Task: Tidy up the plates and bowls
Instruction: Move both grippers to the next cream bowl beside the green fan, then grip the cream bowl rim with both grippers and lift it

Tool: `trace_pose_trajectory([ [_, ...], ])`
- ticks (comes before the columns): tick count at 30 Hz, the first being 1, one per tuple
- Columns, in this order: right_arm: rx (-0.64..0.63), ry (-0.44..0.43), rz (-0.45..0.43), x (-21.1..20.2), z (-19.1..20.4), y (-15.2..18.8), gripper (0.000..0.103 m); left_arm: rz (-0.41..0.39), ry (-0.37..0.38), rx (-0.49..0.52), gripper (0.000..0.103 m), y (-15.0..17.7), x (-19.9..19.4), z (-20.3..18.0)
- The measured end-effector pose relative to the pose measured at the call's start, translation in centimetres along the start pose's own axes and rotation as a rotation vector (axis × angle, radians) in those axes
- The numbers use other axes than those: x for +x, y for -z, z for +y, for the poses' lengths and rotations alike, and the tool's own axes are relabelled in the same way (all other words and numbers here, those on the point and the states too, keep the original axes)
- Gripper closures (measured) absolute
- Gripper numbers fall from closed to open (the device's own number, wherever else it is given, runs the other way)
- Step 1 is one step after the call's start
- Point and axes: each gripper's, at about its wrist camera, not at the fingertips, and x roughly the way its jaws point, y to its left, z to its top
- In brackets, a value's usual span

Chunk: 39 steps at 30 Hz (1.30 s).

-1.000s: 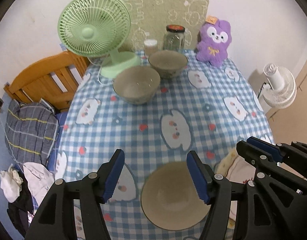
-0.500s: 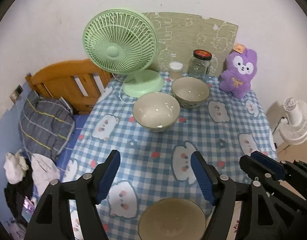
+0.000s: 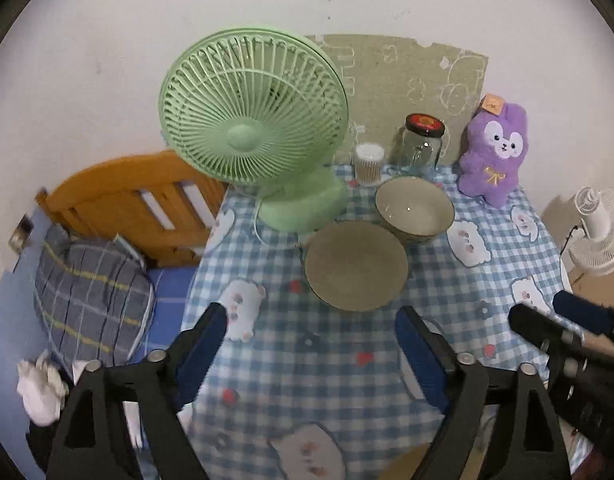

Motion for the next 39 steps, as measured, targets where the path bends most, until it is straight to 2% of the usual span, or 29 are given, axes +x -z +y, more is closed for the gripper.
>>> trace_pose_trajectory([
  [4, 0.03, 0.013, 0.001, 0.7, 1.3, -0.6, 0.043, 0.017, 0.06, 0.06, 0.011, -0.6, 1.0, 1.3],
  [11, 0.071, 0.044, -0.017, 2.7, 2.6, -2.0, 0.043, 0.005, 0.1, 0.068, 0.011, -2.5, 2.9, 2.7],
  [15, 0.066, 0.057, -0.021, 4.3, 2.6, -2.8, 0.043, 0.008, 0.089, 0.076, 0.013, -3.3, 5.0, 2.6],
  [18, 0.04, 0.094, 0.045, 6.4, 2.7, -3.7, 0.043, 0.022, 0.077, 0.082, 0.017, -3.4, 6.6, 2.5],
  [20, 0.024, 0.114, 0.049, 7.7, 2.6, -4.1, 0.043, 0.022, 0.066, 0.086, 0.019, -3.5, 7.6, 2.3],
  [23, 0.037, 0.085, 0.069, 9.3, 2.0, -4.4, 0.043, 0.039, 0.075, 0.089, 0.019, -3.6, 9.2, 2.0],
  [32, 0.013, 0.078, 0.104, 13.9, 1.6, -5.3, 0.043, 0.093, 0.103, 0.077, 0.02, -3.7, 14.0, 1.6],
  [34, 0.023, 0.065, 0.107, 14.6, 1.4, -5.6, 0.043, 0.106, 0.107, 0.071, 0.023, -3.8, 14.8, 1.6],
  [36, 0.029, 0.064, 0.101, 15.2, 1.4, -5.9, 0.043, 0.122, 0.112, 0.06, 0.031, -3.9, 15.5, 1.6],
  [39, 0.023, 0.06, 0.108, 16.0, 1.7, -6.0, 0.043, 0.132, 0.108, 0.057, 0.033, -4.0, 16.3, 1.5],
])
